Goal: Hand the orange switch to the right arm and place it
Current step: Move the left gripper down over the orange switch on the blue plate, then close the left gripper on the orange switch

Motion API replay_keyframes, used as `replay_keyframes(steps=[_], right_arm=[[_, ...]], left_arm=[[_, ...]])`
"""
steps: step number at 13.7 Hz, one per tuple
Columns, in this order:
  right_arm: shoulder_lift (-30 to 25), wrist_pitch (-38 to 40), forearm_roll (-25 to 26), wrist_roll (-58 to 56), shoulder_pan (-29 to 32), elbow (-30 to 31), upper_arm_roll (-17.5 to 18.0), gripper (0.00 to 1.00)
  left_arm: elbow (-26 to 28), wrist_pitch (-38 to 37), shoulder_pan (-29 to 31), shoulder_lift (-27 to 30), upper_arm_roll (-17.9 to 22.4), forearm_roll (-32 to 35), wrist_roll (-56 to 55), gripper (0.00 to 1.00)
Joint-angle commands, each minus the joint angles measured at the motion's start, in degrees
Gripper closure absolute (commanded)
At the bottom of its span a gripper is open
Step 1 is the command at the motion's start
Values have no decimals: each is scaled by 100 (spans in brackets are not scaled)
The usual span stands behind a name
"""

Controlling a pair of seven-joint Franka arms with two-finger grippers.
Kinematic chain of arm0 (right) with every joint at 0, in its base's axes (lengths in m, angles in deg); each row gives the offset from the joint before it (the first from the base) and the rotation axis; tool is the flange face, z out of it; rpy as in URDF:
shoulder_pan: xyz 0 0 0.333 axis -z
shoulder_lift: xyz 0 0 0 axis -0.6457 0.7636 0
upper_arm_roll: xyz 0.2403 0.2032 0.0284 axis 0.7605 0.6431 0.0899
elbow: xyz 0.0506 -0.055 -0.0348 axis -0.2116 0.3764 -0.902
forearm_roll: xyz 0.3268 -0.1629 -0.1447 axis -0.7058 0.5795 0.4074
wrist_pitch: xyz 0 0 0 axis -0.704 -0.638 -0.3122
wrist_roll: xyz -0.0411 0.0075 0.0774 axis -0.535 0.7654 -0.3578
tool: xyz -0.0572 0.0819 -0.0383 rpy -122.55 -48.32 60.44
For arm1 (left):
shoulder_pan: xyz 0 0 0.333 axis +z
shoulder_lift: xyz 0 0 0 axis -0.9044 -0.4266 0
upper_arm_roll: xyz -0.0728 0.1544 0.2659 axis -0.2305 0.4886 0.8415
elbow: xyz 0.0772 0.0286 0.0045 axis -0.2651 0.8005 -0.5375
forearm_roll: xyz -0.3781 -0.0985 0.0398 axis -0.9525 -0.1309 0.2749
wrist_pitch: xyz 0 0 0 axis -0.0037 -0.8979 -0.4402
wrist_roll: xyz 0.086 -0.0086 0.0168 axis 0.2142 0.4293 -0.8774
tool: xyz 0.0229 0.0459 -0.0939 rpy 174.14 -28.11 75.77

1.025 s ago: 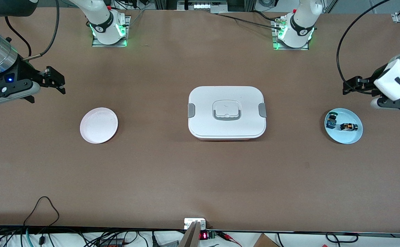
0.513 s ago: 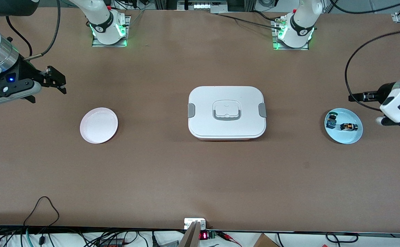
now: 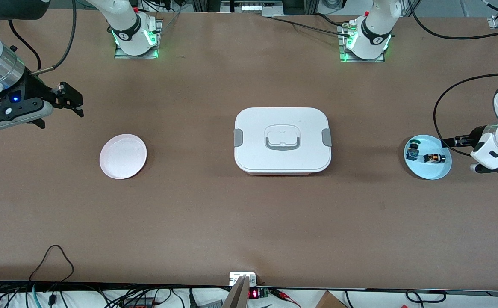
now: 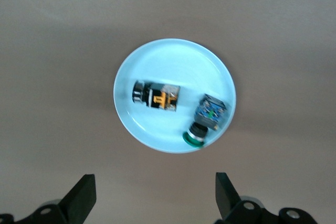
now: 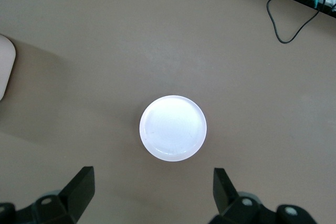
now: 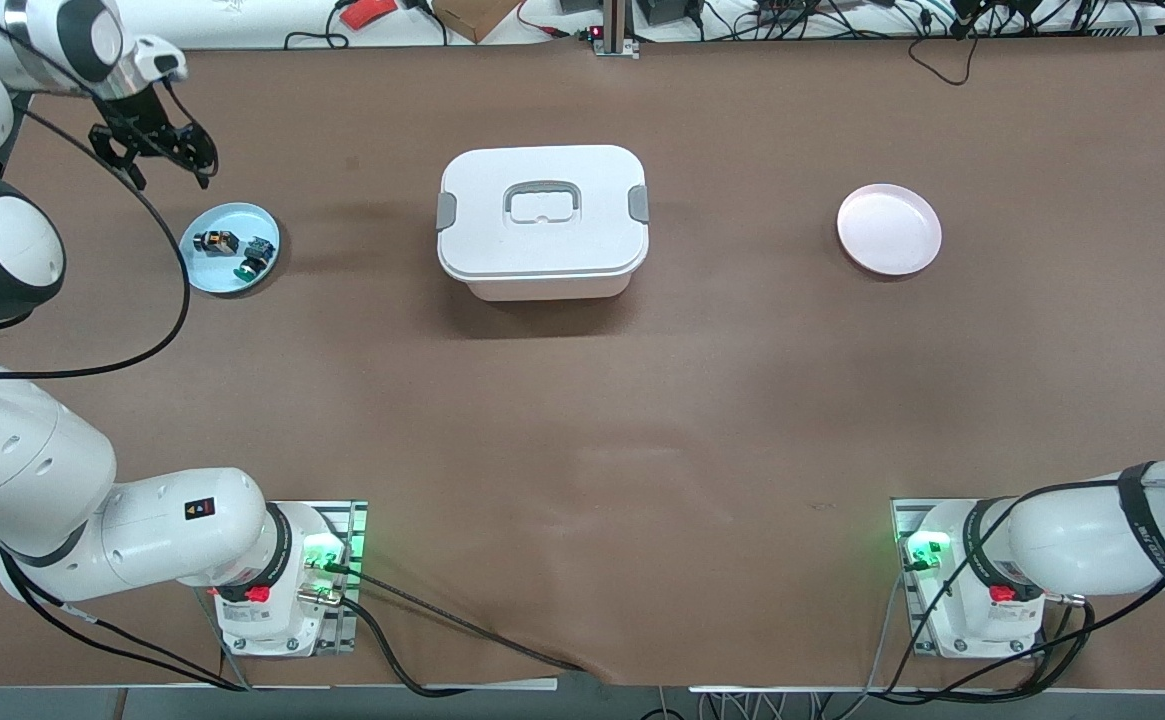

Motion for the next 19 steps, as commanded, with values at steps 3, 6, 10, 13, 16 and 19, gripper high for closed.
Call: replay_keyframes(steps=[3,6,10,13,16,19], right_arm=[[-75,-14,10,6,-24,15,1,0],[-75,-14,10,6,-24,15,1,0],[-75,-23,10,6,-24,15,1,0],[-66,-23,10,15,-16,15,1,0],[-66,-6,19,6,-16,15,1,0],[-66,-6,28,6,-7,15,-8,0]], left_arm=[[1245,2104,366,62,-64,101,444,0],[1600,3102,550,-166,-81,110,672,0],[1617,3674,770,-545,-134,92,770,0],[1652,3684,788,-545,-143,31,761,0],[1661,3675,797,-527,-178,22,752,0],[1652,3675,1505,-518,-921,22,752,0]])
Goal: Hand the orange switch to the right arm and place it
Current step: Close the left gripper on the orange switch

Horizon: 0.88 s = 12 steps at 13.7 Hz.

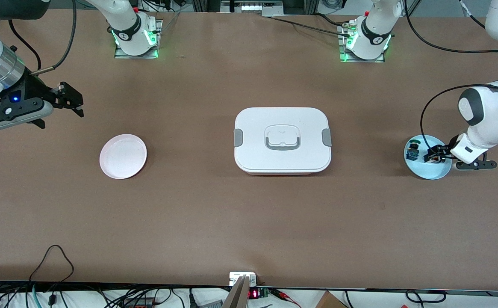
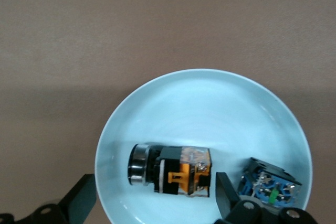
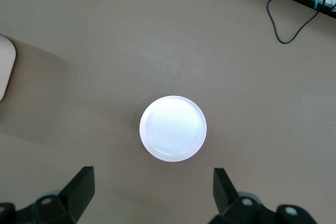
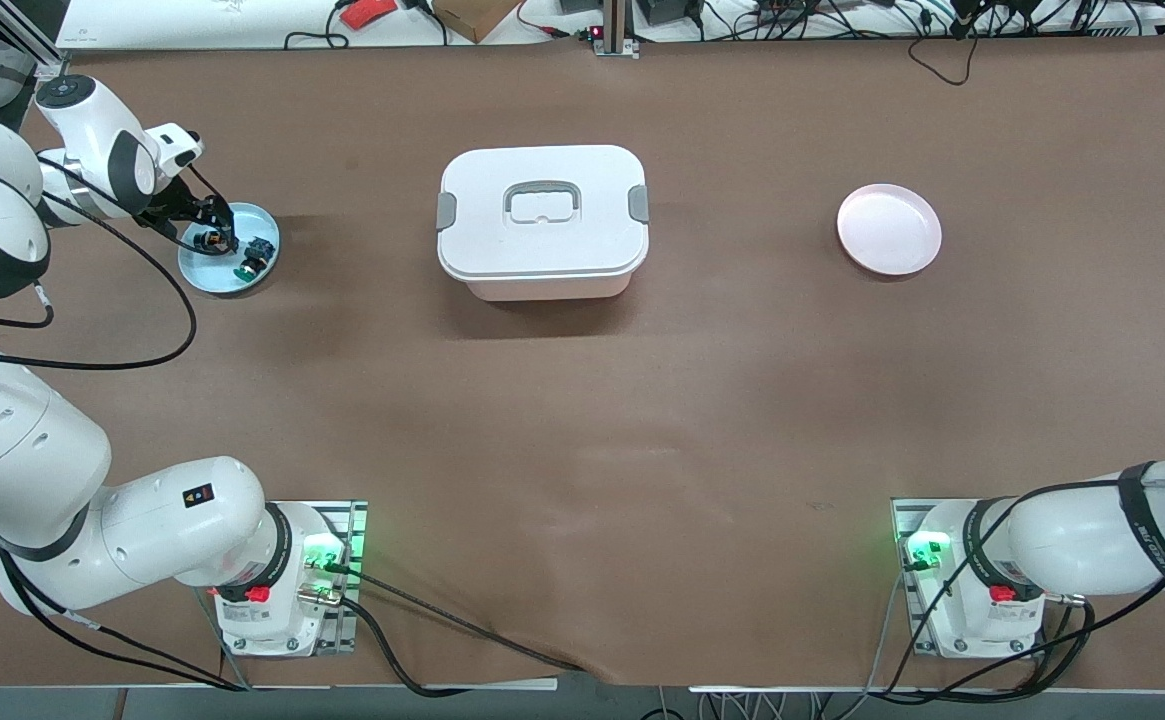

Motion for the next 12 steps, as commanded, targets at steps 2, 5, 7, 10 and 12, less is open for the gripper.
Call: replay_keyframes(steps=[2,5,7,10,12], right_arm=[[-66,0,19,6,-5,16,-6,0],[-66,-9,28,6,-14,16,3,0],[-66,0,28,6,-14,16,3,0],[-66,9,19,15,-14,16,3,0],[-66,0,19,6,-14,16,3,0]], left_arm=[[25,48,1319,-10,-1304,22,99,0],[8,57,1401,-54,-1368,31,134,0],[-1,74,1393,-71,-1368,48,134,0],[25,206,1401,-168,-1360,66,134,0],[25,224,1410,-203,-1360,101,134,0]])
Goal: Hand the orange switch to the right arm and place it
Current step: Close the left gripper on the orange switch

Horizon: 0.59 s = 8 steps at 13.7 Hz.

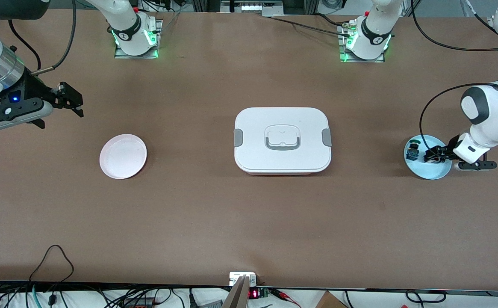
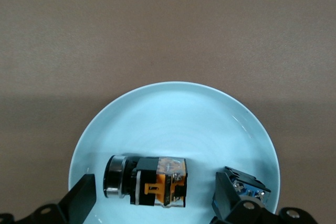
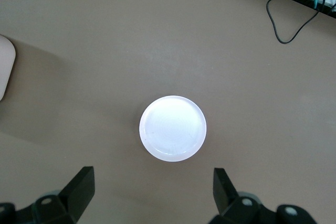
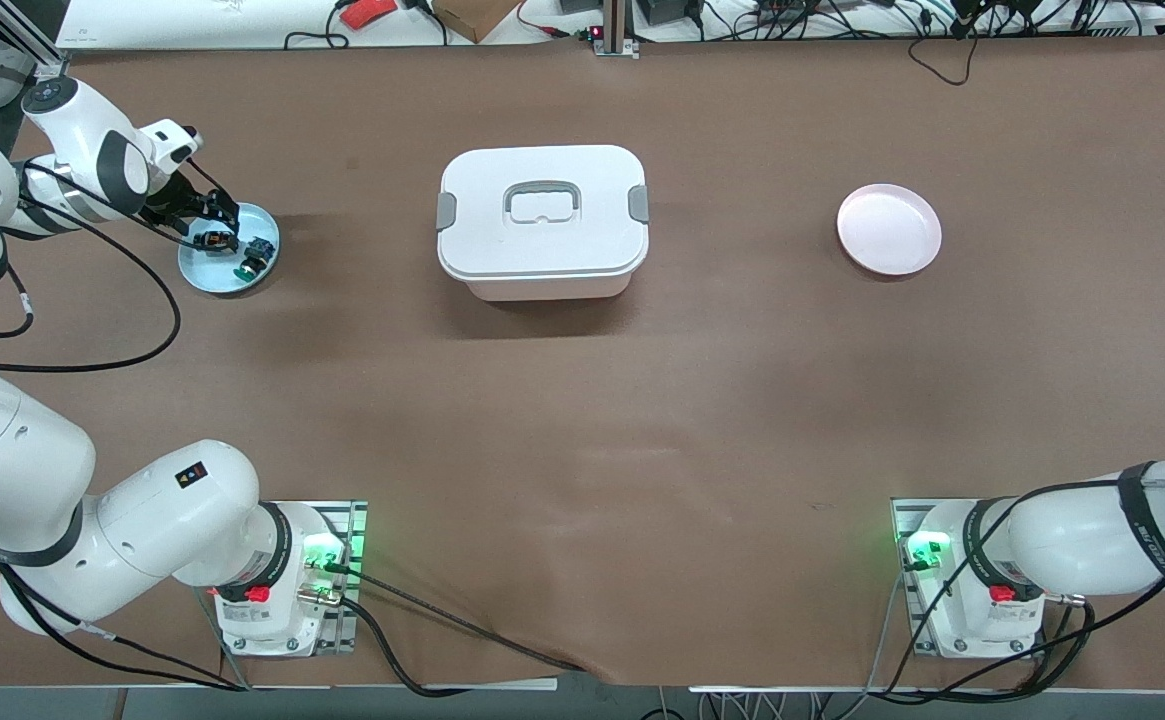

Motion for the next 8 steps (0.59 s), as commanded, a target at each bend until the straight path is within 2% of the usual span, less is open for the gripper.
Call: replay_keyframes(steps=[1,8], right_arm=[[-66,0,19,15,-15,16,4,0],[-66,0,10,6,-15,16,4,0]], left_arm=[[21,145,111,-87,-75,110,90,0],[4,277,120,-113,-49,119,134,0]])
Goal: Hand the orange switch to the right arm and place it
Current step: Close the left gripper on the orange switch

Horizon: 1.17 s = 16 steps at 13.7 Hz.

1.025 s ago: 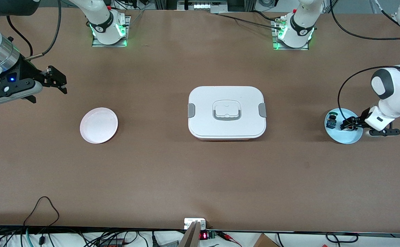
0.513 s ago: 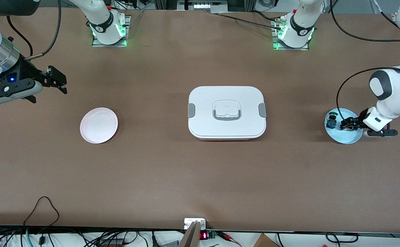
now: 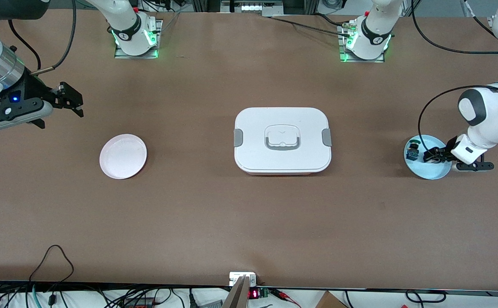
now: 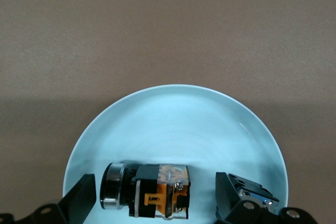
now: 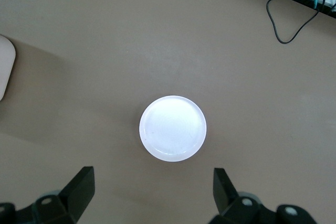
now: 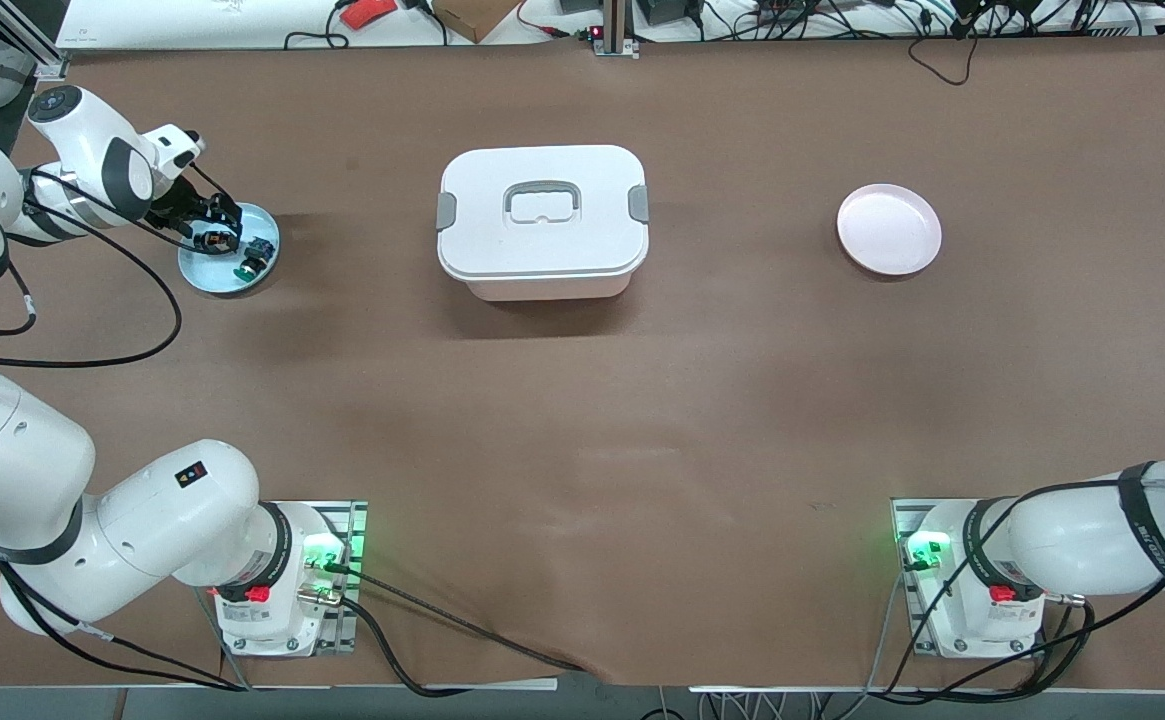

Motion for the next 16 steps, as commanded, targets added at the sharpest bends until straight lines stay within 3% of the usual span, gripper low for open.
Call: replay_keyframes(steps=[1,16], right_arm=[[-66,-9,10,15,-15,16,4,0],[-66,-9,10,15,-15,16,4,0]], left_arm=[[4,79,85,8,-49,119,103,0],[4,211,111,-194,4,286,104,0]])
